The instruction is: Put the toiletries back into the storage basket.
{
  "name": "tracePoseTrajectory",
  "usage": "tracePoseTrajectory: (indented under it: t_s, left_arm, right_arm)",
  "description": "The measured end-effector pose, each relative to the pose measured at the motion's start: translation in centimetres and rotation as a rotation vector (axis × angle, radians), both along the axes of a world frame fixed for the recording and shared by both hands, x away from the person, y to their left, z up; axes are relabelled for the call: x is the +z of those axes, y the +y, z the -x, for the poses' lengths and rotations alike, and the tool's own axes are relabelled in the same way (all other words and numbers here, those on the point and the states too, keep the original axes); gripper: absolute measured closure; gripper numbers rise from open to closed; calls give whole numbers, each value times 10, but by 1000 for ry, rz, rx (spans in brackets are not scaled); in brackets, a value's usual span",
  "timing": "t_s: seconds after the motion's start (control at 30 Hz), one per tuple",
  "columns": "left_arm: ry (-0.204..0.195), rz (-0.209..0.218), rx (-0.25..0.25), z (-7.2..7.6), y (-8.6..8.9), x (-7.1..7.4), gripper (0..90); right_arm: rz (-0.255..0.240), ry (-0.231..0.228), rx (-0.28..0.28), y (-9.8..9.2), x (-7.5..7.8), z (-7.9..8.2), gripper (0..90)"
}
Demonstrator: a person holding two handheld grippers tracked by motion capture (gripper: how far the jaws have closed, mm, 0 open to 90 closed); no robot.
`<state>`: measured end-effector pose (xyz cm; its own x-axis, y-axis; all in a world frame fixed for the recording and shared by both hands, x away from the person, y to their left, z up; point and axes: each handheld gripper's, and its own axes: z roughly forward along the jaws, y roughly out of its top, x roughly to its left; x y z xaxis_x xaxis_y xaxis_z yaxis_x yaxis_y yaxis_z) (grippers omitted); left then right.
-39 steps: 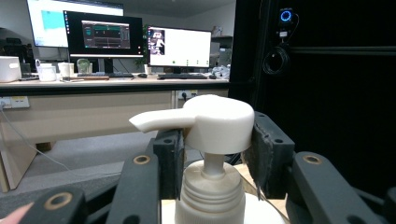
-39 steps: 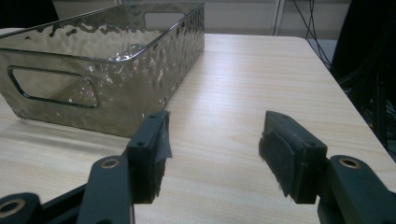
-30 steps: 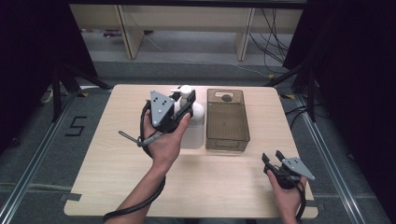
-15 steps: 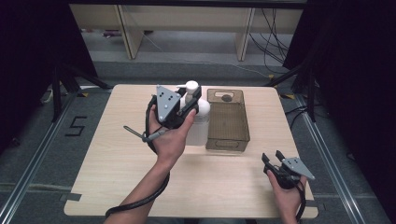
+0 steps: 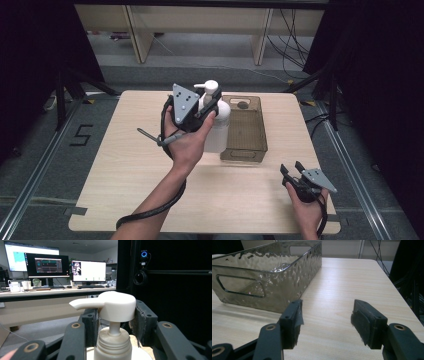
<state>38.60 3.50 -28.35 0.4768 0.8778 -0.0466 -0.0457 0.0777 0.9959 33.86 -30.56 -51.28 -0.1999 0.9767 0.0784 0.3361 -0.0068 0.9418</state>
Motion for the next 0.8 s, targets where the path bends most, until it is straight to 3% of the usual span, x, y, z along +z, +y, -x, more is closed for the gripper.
tracePoseTrajectory:
  t_s: [0.1,0.17,0.2,0.23,0.27,0.37,0.6,0.63,0.73,0.77,0.8]
  left_arm:
    - [-2,-1,-5,-1,-2,2,593]
    - [-2,0,-7,-2,-3,2,592]
    - [-4,4,-9,-3,-4,3,592]
    - [-2,1,-10,-3,-5,3,593]
    - [-3,0,-13,-4,-6,3,592]
    - [-6,6,-18,-5,-8,4,592]
    - [-8,4,-29,-9,-13,7,592]
    - [-9,4,-31,-10,-14,7,592]
    - [-10,0,-39,-13,-17,8,592]
    - [-10,0,-41,-14,-17,8,592]
    - [-9,0,-41,-14,-18,8,593]
  right_arm:
    - [40,-17,11,-3,0,-1,422]
    - [39,-16,11,-3,0,-1,422]
    - [3,-3,0,0,0,0,422]
    - [3,-3,0,0,0,0,422]
    - [37,-15,10,-3,0,-1,422]
    - [3,-3,2,0,0,0,422]
    - [38,-14,11,-3,0,-1,422]
    - [-1,0,0,0,0,0,422]
    - [0,0,0,0,0,0,422]
    - [39,-17,11,-3,0,-1,422]
    - [37,-16,12,-3,0,-1,422]
